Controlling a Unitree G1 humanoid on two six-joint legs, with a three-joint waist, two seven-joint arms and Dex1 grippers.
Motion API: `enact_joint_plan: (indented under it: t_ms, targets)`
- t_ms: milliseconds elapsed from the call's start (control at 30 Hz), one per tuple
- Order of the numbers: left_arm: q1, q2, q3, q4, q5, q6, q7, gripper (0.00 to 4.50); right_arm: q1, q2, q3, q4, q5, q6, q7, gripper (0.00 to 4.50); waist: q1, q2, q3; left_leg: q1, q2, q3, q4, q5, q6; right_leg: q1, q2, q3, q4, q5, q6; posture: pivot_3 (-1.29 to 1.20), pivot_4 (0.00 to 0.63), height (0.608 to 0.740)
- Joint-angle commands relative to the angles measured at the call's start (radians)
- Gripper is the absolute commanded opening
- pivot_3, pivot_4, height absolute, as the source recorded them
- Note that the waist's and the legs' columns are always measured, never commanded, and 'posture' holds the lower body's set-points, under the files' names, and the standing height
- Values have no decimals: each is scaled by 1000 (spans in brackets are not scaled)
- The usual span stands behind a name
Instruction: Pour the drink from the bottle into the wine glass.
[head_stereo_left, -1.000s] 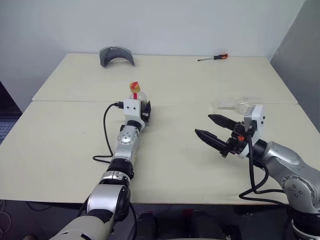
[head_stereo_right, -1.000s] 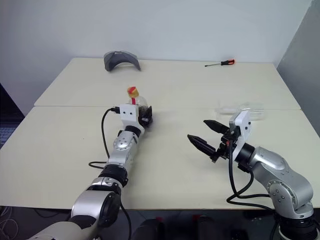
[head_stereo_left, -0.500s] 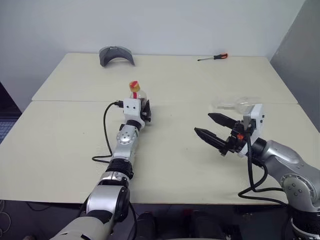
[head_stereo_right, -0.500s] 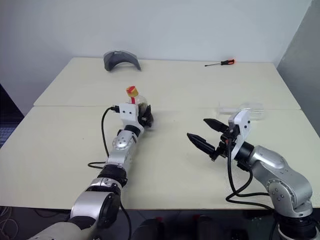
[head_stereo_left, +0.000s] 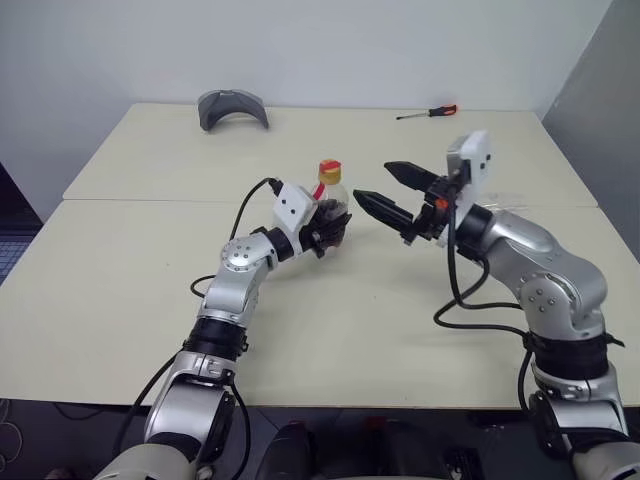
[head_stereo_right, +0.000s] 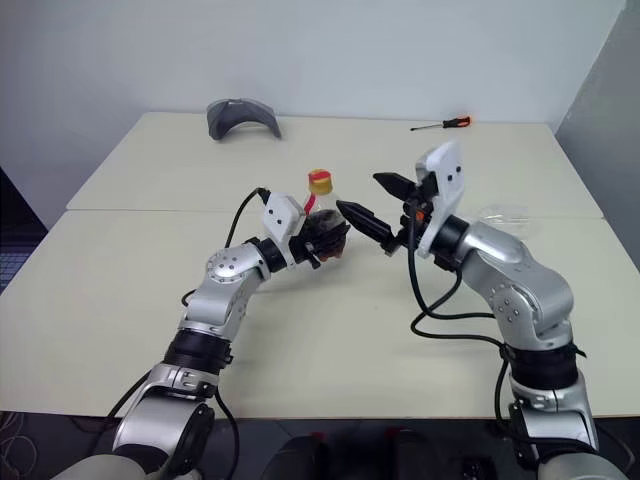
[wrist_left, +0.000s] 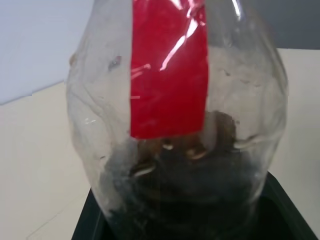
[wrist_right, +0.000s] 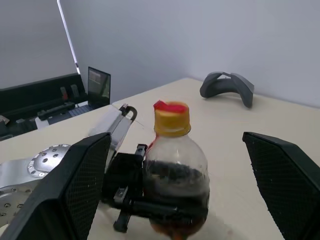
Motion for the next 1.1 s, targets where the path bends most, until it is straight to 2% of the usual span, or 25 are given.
enact_joint_plan:
  t_ms: [33,167,633,933,1100]
  targets:
    - [-25,-2,-15,-88,-30,20,-51,1705,-68,13,8,27,-15,5,20,4500,0,0,0,0,0,0,0,0,0,0,0,0,0,0,0,0,150,740]
    - [-18,-9,-34,-117,-32,38,-80,1705,-115,27,23,66,-28,9,42,4500,0,0,0,-2,0,0,4,0,0,0,0,0,1,0,0,0,150,740]
    - [-13,-19,-38,-130,-26,52,-88,1705,-133,69,18,112,-37,54,56,4500,0,0,0,-2,0,0,4,-2,4,-1,0,0,4,0,0,0,150,740]
    - [-17,-30,-48,-135,-22,53,-85,1704,-155,98,-33,160,-31,75,27,1439,0,0,0,-2,0,0,4,-2,4,-2,-1,0,4,0,0,0,150,740]
    - [-5,-30,-52,-153,-23,58,-88,1704,-160,115,-48,153,-10,90,22,1421,0,0,0,-2,0,0,4,-2,4,-2,-1,1,4,0,0,0,150,740]
